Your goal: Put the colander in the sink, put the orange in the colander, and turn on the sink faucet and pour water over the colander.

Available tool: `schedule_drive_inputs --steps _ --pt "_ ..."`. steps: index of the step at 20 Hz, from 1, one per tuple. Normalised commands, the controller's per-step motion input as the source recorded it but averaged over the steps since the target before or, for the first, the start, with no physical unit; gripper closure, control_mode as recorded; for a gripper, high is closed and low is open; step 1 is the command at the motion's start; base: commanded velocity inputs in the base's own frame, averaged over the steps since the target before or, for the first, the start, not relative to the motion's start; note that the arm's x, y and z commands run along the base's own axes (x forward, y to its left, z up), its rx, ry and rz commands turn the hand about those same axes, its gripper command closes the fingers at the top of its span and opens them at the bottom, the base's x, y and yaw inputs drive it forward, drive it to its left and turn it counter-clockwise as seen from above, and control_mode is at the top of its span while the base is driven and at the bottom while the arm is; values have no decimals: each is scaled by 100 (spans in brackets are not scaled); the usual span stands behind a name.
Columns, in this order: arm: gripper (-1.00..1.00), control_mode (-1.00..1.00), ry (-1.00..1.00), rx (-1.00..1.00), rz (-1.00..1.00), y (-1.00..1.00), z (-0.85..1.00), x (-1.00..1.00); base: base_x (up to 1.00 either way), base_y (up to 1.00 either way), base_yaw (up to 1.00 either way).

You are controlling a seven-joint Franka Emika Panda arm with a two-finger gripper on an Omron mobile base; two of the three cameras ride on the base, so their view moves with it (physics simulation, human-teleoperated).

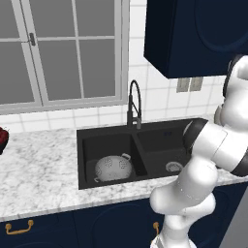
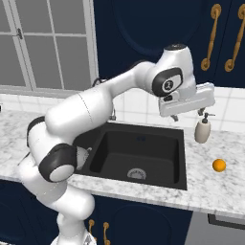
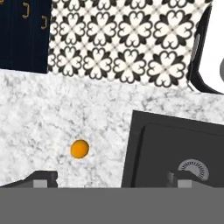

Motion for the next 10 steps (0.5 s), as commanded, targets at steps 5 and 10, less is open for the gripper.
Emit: schedule_drive_inputs --steps 5,10 --pt "-100 -100 0 3 -25 -27 -59 -5 0 0 0" --pt "-100 -100 0 1 -17 -5 -54 3 0 0 0"
